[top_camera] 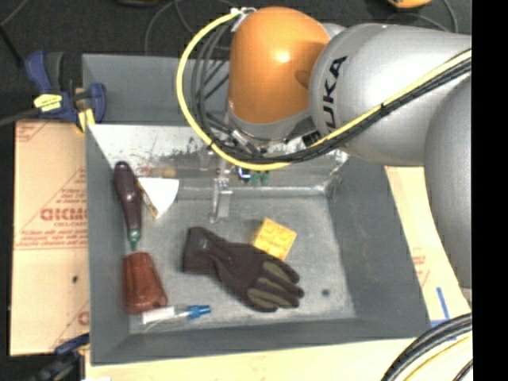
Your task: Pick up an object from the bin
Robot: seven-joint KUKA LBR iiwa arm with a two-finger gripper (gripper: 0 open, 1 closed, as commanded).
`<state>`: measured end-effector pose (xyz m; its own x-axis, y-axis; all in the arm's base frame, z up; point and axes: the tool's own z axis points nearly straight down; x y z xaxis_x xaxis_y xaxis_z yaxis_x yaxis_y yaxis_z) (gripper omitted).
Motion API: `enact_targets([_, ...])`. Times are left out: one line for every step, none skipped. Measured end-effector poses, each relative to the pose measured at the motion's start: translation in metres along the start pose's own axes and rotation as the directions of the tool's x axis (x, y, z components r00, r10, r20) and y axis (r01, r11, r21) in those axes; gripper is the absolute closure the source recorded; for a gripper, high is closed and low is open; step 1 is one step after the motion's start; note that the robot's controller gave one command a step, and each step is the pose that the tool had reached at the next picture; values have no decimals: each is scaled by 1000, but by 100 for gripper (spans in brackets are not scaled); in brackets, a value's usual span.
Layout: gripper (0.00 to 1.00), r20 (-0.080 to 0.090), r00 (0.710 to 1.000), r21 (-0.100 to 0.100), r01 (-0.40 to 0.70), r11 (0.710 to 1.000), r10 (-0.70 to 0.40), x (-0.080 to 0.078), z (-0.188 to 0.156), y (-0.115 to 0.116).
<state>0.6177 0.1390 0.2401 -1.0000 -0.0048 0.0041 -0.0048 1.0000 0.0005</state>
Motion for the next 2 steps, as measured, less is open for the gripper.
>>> enact_targets([0,8,1000,-1,-2,1000,2,-1,-5,-1])
enact_targets([0,12,998,0,63,998,-63,14,36,2])
